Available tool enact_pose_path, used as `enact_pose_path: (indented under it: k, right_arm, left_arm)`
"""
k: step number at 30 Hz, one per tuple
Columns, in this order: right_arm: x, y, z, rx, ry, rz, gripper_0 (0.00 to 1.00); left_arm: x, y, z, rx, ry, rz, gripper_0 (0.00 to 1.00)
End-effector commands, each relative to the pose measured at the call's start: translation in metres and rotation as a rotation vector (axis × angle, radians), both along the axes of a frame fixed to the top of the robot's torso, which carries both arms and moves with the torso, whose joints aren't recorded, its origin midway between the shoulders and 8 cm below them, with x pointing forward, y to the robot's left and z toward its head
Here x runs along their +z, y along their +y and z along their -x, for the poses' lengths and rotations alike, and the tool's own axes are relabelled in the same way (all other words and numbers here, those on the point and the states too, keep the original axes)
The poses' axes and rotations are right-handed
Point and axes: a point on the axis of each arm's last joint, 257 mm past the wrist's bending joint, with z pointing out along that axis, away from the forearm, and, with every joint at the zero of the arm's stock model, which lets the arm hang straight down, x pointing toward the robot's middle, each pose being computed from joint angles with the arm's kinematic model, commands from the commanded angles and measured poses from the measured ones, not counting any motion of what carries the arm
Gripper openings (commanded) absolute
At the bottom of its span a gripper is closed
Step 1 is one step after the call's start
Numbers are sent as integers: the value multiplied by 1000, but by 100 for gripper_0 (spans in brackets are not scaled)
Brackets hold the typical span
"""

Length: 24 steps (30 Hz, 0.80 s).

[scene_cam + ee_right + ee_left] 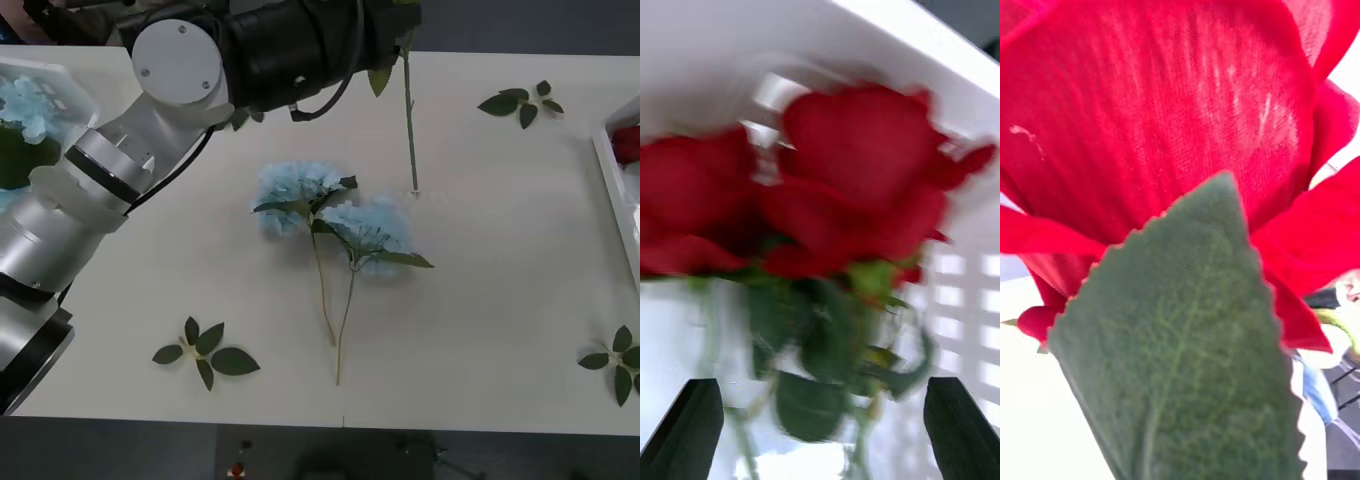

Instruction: Put the red flowers into the right box and the blue flowers into the left box

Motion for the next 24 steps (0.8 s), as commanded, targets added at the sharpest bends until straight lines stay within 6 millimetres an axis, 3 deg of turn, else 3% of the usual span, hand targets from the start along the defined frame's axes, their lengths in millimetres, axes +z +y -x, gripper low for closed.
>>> enact_pose_path:
  k: [1,3,6,9,10,11,12,17,24]
  right_arm:
    - [57,46,-12,193,-48,-20,78]
    - [77,91,-9,312,-83,-79,79]
    - [90,144,2,431,-121,-144,78]
    - [104,207,27,564,-173,-235,78]
    - [106,217,33,587,-180,-248,78]
    - [112,246,49,637,-214,-318,78]
    - [112,258,55,654,-222,-356,78]
    - [121,364,103,840,-302,-560,78]
    - [135,453,138,989,-373,-689,78]
  left_arm:
    - [35,-5,5,-10,-50,31,0]
    - [36,-10,8,-20,-44,41,0]
    - [37,-13,10,-28,-32,52,0]
    - [37,-12,9,-28,-30,54,0]
    - [37,-12,9,-28,-30,54,0]
    - [37,-12,9,-28,-30,54,0]
    - [37,-12,9,-28,-30,54,0]
    - [37,-12,9,-28,-30,54,0]
    - [37,-12,9,-28,-30,54,0]
